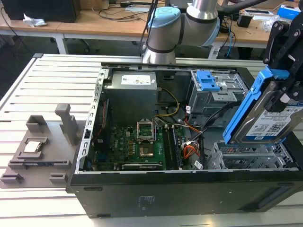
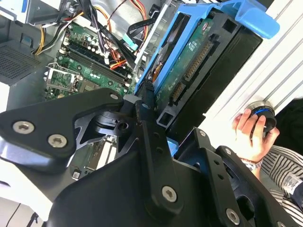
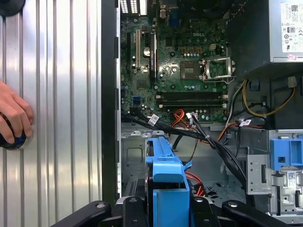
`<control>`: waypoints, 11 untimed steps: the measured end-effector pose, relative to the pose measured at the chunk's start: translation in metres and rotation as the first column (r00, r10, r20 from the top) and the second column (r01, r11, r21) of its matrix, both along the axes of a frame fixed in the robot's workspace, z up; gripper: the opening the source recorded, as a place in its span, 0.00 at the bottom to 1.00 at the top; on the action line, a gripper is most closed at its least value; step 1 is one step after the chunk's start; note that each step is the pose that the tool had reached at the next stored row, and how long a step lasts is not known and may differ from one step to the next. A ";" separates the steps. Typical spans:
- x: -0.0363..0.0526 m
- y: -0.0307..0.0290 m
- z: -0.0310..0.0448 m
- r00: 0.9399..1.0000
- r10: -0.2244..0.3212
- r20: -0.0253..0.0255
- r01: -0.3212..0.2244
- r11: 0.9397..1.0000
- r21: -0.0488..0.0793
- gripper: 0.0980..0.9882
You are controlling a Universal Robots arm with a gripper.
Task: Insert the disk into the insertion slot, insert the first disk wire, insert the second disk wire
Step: 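Insert the disk into the insertion slot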
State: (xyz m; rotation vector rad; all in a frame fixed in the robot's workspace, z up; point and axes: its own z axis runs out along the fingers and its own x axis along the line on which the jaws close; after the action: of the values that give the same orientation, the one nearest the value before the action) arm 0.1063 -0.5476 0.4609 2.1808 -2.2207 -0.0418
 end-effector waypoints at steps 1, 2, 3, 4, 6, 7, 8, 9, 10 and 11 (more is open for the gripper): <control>0.0000 0.0000 -0.0005 1.000 0.000 0.000 0.000 1.000 0.000 0.30; 0.0000 0.0000 -0.0010 1.000 0.000 0.000 0.000 1.000 0.000 0.30; 0.0000 0.0000 -0.0015 1.000 0.000 0.000 0.000 1.000 0.000 0.30; 0.0000 0.0000 -0.0025 1.000 0.000 0.000 0.000 1.000 0.000 0.30; 0.0000 0.0000 -0.0036 1.000 0.000 0.000 0.000 1.000 0.000 0.30; 0.0000 0.0000 -0.0044 1.000 0.000 0.000 0.000 1.000 0.000 0.30; 0.0000 0.0000 -0.0050 1.000 0.000 0.000 0.000 1.000 0.000 0.30; 0.0000 0.0000 -0.0055 1.000 0.000 0.000 0.000 1.000 0.000 0.30; 0.0000 0.0000 -0.0065 1.000 0.000 0.000 0.000 1.000 0.000 0.30; 0.0000 0.0000 -0.0072 1.000 0.000 0.000 0.000 1.000 0.000 0.30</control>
State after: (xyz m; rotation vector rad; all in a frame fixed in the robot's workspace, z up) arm 0.1063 -0.5476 0.4538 2.1808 -2.2207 -0.0416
